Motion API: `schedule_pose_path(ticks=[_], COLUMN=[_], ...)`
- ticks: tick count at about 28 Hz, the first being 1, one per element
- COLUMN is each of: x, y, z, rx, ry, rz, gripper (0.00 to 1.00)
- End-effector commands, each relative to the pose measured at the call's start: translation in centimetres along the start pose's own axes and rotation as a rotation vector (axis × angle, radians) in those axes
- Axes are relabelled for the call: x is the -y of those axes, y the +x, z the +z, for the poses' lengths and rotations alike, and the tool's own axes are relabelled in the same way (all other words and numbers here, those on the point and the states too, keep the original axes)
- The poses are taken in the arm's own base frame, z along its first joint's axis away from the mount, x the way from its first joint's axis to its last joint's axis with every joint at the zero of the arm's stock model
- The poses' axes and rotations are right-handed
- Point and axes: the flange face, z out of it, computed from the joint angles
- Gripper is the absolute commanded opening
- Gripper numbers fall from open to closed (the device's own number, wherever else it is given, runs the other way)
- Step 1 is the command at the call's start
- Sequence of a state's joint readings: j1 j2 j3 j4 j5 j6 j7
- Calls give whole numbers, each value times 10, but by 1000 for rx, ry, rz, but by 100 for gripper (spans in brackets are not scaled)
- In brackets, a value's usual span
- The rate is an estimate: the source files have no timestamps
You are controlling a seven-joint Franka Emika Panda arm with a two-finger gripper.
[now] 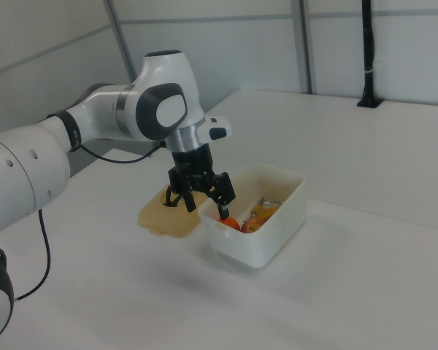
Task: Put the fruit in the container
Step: 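Raise the open gripper up out of the container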
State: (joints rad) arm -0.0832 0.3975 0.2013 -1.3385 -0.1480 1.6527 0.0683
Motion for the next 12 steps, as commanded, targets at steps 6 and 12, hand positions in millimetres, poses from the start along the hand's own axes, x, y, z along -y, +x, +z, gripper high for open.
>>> schedule_pose_path(ticks=[6, 12], x=[-10, -26], y=[-10, -17], z=[-11, -28], rx=[2, -25], ry=[27, 20], rz=[-6, 15], gripper=[100, 100])
